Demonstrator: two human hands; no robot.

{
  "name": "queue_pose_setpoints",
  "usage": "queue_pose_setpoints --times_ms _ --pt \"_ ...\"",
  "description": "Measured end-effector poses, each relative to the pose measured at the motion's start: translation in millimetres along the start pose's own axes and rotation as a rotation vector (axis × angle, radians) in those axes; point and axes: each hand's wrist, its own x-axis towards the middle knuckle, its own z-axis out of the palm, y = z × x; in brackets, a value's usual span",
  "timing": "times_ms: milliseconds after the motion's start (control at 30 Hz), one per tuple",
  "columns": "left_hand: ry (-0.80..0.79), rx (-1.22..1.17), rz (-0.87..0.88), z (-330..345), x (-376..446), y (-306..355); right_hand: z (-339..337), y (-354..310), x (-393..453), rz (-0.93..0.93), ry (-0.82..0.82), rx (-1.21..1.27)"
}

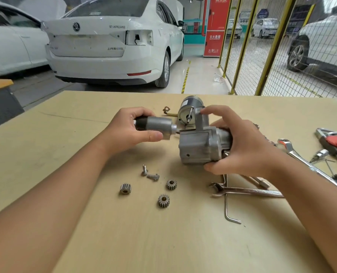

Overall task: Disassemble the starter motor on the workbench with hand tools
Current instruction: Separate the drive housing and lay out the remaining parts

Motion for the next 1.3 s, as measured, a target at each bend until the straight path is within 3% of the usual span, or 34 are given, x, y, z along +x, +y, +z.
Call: queue_pose_setpoints --times_ms 267,433,500,567,667,800,1000,1300 --pt "-0.067 0.167 -0.106 -14 3 -16 0 6 -1 0.023 0.004 -0.006" --pt "-0.159 0.302 -0.147 -18 -1 -8 5 4 0 -0.064 0.005 -0.093" --pt "-0.116 0.398 -0.064 -13 -2 2 8 3 -1 -0.098 0.033 -0.185" --pt "0.043 0.436 0.109 -3 -2 16 14 2 0 -0.132 0.082 -0.284" --pt "0.049 0.220 0.162 17 -5 41 21 -1 1 -0.258 0.177 -0.369" --pt "-0.028 -0.007 0.014 38 -9 58 25 -1 3 -0.385 0.251 -0.432" --pt "-0.057 -0.241 -0.179 34 -5 60 27 1 5 -0.469 0.348 -0.581" --pt "-0.106 -0.462 -0.247 29 -5 59 28 0 6 -0.448 0.334 -0.578"
